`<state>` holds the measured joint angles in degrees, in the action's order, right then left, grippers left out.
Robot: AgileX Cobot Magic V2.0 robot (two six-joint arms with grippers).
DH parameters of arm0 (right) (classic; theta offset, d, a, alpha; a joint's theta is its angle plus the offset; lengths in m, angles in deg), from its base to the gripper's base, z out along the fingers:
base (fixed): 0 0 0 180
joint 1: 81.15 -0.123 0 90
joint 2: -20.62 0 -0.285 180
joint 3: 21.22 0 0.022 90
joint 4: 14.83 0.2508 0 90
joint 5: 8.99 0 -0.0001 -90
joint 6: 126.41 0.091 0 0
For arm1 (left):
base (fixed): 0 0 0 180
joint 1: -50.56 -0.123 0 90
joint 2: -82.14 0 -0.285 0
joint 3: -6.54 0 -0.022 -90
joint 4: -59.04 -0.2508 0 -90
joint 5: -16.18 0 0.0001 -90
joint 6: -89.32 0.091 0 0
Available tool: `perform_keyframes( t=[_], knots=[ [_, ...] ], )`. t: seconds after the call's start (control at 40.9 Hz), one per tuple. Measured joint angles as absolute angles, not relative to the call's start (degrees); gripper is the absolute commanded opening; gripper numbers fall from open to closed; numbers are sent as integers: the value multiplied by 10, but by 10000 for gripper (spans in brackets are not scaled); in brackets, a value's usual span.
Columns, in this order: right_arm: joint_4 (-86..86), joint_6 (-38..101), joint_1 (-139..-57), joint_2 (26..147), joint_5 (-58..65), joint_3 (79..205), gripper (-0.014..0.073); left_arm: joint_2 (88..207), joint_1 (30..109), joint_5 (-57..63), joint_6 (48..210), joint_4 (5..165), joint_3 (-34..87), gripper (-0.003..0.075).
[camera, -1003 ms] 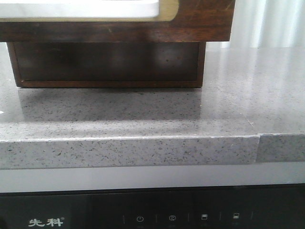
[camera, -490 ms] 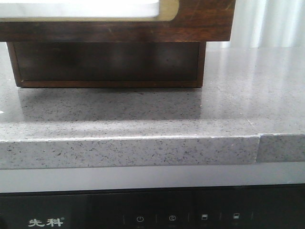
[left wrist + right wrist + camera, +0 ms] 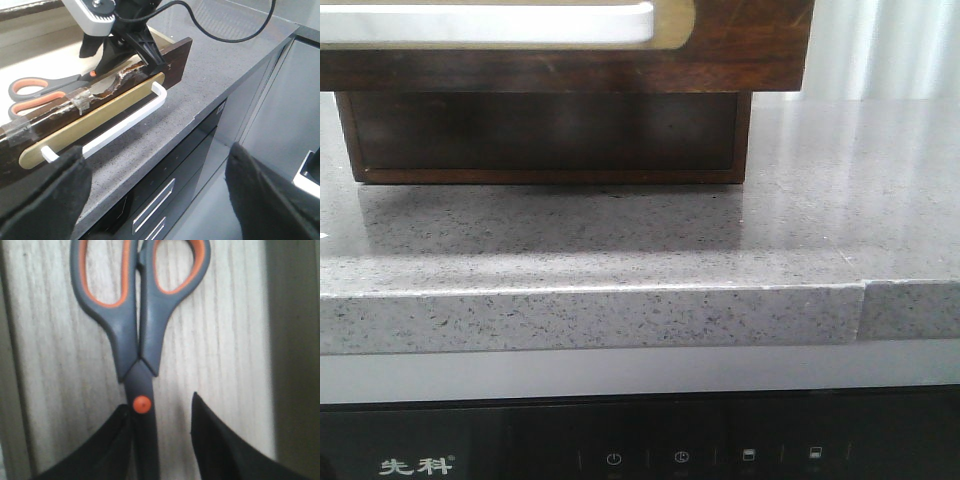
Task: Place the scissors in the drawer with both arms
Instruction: 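Lower the scissors into the drawer and open the right gripper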
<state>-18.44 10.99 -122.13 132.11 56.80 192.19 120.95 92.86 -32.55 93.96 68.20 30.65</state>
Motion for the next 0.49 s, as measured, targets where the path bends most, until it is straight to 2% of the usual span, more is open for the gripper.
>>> perform_keyframes(
  t=[0.318,0.49],
  knots=[
    [-202,190,-1221,1254,565,1922,371,1209,929,-325,940,682,306,547],
    [-202,292,-1209,1184,582,1922,371,1209,929,-325,940,682,306,547]
  ],
)
